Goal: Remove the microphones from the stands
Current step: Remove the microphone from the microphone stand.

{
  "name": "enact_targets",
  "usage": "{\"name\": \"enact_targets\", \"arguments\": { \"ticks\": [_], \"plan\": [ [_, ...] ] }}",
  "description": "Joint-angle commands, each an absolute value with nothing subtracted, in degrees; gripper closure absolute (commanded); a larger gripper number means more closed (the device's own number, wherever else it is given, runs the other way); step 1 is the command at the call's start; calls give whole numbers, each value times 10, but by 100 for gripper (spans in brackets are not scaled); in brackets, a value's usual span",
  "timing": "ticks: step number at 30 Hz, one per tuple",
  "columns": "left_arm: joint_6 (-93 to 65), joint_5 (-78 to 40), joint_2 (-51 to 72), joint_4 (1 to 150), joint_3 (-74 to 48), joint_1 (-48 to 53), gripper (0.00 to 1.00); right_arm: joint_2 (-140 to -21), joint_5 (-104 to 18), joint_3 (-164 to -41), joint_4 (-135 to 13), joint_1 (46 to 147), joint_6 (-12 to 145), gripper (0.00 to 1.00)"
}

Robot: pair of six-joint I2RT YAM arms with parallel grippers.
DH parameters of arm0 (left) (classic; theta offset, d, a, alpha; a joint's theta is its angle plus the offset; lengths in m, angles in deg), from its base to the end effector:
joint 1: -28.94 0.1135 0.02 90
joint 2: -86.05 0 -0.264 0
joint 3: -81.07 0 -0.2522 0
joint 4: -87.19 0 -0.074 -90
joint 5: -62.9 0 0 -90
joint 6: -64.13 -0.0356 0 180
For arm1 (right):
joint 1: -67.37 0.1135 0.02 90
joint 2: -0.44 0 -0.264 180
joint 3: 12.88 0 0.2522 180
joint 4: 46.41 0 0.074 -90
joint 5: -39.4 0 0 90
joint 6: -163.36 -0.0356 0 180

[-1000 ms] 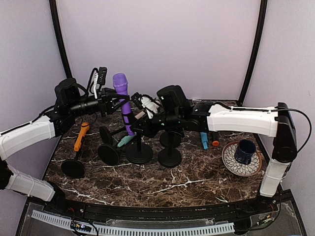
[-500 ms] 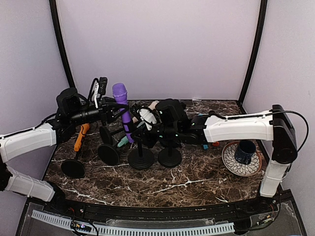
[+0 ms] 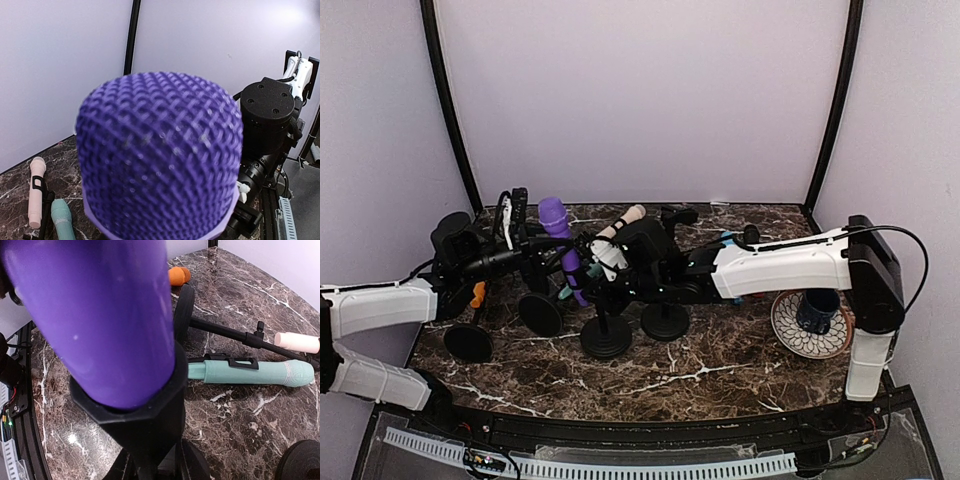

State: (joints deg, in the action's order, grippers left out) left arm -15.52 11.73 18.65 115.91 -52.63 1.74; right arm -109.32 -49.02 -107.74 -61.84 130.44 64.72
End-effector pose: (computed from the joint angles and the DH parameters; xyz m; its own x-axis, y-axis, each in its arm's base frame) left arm 0.2163 -0.1363 0.2799 -0.0473 -0.1331 -0.9900 0.9152 0.3912 -0.0963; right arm 0.2018 0.3995 0.2418 -0.3616 -0.3803 -0.8512 -0.8574 0.4942 0.1434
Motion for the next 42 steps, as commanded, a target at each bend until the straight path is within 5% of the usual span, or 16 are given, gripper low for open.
{"name": "enact_targets", "arguments": {
  "ticks": [1, 12, 32, 42],
  "plan": [
    [-159, 174, 226, 1218, -553, 19, 100, -1105, -620, -1096, -641, 1289, 577, 100],
    [-143, 183, 224, 1227, -582, 19, 100, -1090, -546, -985, -506, 1302, 639, 100],
    [-171, 230, 210, 1145, -475, 31, 100, -1118, -532, -961, -546, 1309, 636, 100],
    [-168, 129, 253, 1199, -542, 39, 100, -1121, -544, -959, -566, 1309, 599, 100]
  ]
}}
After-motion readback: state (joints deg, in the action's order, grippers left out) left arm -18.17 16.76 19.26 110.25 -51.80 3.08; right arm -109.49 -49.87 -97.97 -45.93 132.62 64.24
